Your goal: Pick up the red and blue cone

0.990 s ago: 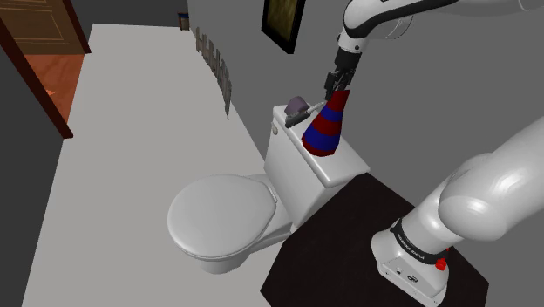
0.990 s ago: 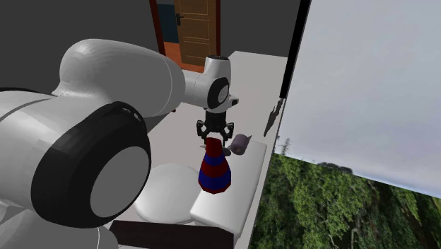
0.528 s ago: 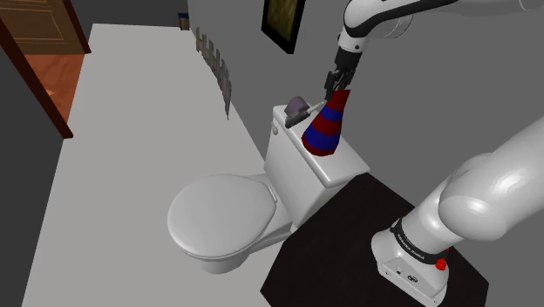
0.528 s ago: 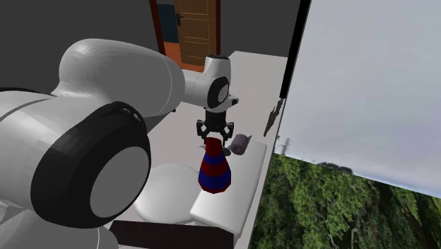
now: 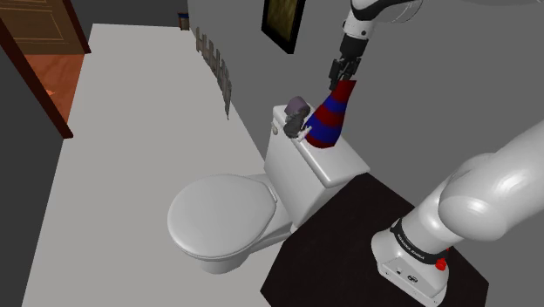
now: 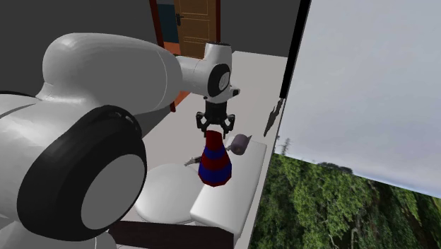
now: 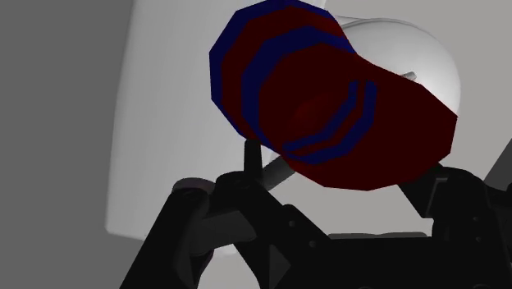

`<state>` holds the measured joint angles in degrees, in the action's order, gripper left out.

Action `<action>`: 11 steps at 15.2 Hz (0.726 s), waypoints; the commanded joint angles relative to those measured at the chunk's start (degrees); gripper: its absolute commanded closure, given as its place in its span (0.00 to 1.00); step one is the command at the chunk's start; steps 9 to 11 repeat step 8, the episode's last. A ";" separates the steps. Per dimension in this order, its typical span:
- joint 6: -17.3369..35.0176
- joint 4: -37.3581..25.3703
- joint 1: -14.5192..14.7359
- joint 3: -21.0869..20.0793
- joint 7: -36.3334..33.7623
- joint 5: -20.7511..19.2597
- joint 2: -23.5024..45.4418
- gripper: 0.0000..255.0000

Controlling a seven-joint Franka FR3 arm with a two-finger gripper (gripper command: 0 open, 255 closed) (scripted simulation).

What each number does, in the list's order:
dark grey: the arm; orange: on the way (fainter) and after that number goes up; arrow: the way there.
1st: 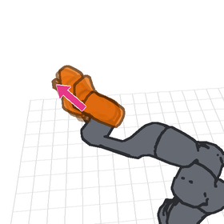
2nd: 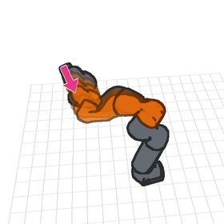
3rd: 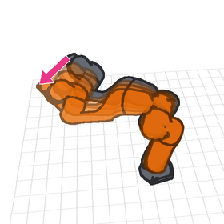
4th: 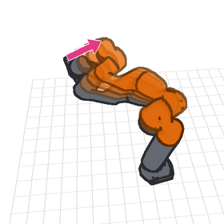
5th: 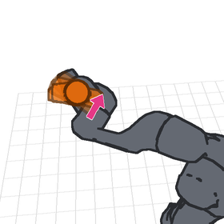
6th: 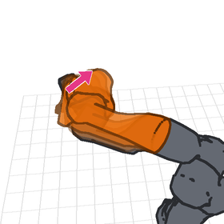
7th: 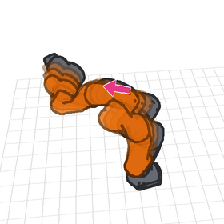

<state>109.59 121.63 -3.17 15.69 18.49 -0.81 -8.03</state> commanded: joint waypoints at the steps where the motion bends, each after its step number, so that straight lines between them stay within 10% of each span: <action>1: -1.59 -1.32 0.11 -0.17 -0.28 -0.03 -0.34 1.00; 11: -5.54 -4.59 0.16 -0.31 -0.48 -0.17 -1.04 1.00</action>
